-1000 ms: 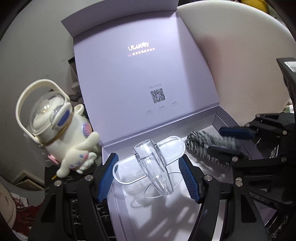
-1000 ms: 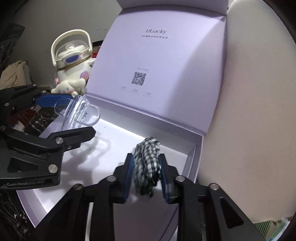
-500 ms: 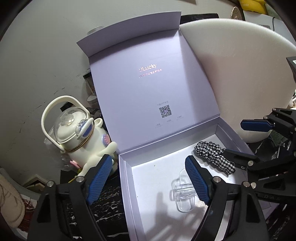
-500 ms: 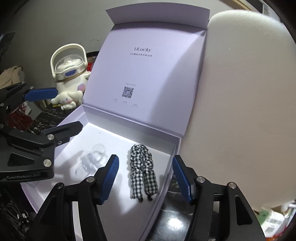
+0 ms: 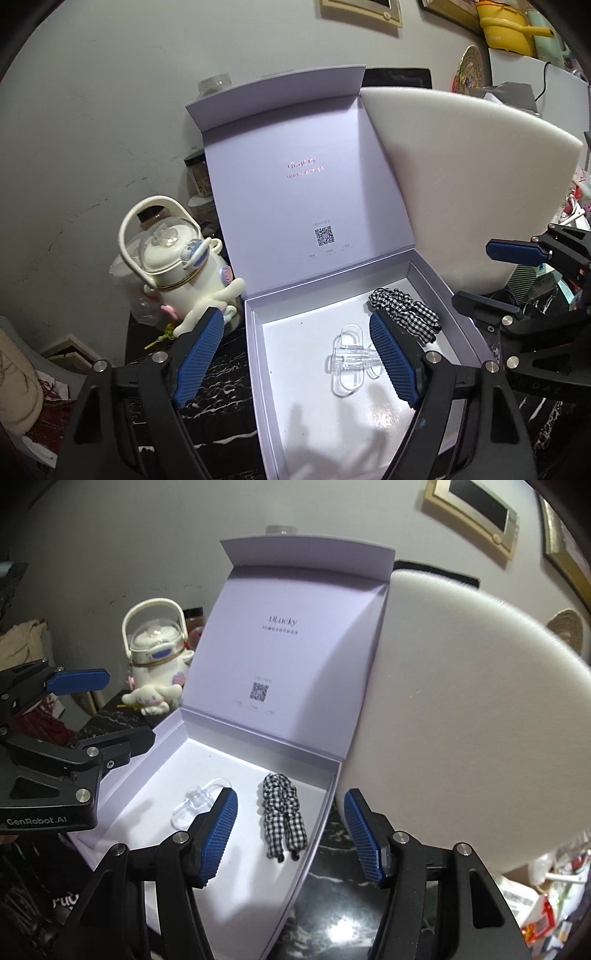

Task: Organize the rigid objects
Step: 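Lift both open grippers out of the lavender box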

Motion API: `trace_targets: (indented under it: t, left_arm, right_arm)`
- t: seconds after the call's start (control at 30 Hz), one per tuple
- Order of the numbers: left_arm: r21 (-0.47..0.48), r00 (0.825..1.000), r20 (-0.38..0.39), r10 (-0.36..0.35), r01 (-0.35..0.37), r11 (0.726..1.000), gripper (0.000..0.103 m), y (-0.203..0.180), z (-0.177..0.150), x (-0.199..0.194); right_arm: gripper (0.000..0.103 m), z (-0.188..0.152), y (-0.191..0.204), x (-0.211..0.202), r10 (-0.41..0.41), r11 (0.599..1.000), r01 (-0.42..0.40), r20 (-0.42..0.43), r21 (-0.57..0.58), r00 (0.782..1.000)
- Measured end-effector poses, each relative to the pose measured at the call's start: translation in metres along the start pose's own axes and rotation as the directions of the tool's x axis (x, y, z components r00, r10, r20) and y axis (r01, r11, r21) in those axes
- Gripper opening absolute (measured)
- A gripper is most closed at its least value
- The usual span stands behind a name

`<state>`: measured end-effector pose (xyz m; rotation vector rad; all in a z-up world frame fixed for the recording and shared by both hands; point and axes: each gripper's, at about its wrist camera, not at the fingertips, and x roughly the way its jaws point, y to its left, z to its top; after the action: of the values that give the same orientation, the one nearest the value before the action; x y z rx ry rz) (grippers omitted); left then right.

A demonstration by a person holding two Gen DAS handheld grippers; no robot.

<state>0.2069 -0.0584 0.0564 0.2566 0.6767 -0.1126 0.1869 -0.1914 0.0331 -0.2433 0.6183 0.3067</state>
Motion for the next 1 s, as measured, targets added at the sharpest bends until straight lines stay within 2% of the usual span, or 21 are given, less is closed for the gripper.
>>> trace_targets:
  t: [0.53, 1.0]
  left_arm:
    - [-0.050, 0.998, 0.045, -0.031, 0.033, 0.998, 0.082, -0.001, -0.015, -0.057]
    - [-0.083, 0.997, 0.045, -0.070, 0.073, 0.994, 0.082, -0.005, -0.047, -0.093]
  right_arm:
    - [0.061, -0.013, 0.012, -0.067, -0.041, 0.999, 0.040, 0.065, 0.013, 0.997]
    - [0.062, -0.044, 0.029, -0.104, -0.054, 0.998, 0.052, 0.064, 0.031, 0.996]
